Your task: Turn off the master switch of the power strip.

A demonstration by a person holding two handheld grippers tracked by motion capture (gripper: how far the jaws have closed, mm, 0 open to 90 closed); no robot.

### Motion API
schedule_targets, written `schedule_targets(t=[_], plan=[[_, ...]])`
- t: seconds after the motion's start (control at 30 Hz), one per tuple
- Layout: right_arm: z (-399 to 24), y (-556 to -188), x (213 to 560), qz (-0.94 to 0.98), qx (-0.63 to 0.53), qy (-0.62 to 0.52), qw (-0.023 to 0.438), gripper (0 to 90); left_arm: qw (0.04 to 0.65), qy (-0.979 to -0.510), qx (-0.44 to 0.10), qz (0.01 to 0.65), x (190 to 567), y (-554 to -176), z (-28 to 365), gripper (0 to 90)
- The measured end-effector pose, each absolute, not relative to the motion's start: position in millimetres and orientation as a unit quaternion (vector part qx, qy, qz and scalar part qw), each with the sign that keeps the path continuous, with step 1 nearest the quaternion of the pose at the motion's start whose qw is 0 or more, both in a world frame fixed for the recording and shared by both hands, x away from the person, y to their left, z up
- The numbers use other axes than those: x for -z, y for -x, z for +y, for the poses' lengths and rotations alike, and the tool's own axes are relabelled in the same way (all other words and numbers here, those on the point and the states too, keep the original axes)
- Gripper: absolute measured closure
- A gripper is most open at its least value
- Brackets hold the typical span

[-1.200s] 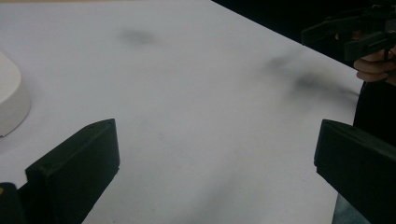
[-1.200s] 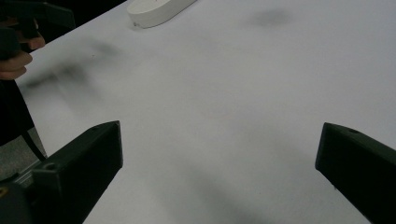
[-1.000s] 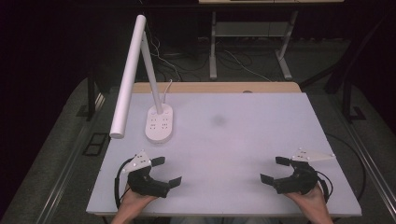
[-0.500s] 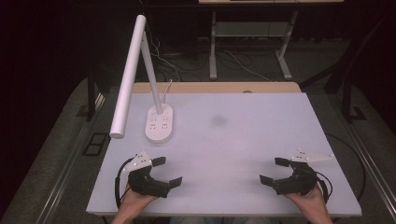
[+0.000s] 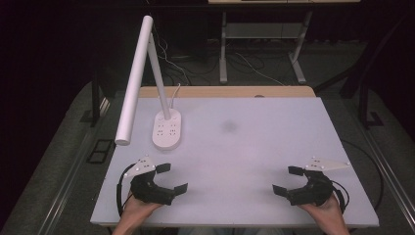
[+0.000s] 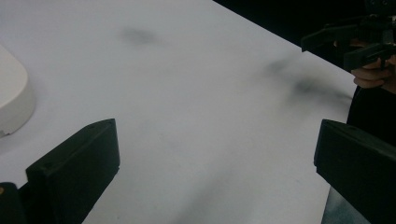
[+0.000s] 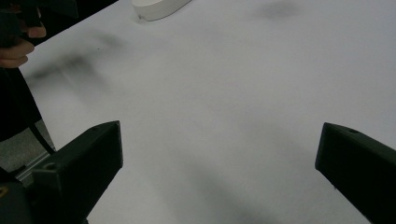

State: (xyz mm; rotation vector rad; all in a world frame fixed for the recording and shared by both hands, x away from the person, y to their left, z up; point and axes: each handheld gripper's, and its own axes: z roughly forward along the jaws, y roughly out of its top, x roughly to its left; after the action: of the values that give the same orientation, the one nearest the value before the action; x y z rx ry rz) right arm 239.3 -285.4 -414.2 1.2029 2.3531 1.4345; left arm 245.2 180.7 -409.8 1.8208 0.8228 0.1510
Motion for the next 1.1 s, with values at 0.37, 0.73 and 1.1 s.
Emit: schedule_targets(t=[0.37, 0.73, 1.1], plan=[[-286.3, -238.9, 414.0, 0.779, -0.476, -0.402, 0.066, 0.3, 0.53, -0.772, -0.058, 0.347, 402.4, -253.8, 182.5, 0.0], [-286.5, -239.1, 414.3, 0.78, -0.474, -0.404, 0.064, 0.2, 0.524, -0.773, -0.054, 0.353, 394.5, -262.2, 189.3, 0.0], [-287.2, -240.2, 414.9, 0.78, -0.473, -0.404, 0.065, 0.2, 0.521, -0.775, -0.048, 0.354, 388.4, -274.4, 196.0, 0.0]])
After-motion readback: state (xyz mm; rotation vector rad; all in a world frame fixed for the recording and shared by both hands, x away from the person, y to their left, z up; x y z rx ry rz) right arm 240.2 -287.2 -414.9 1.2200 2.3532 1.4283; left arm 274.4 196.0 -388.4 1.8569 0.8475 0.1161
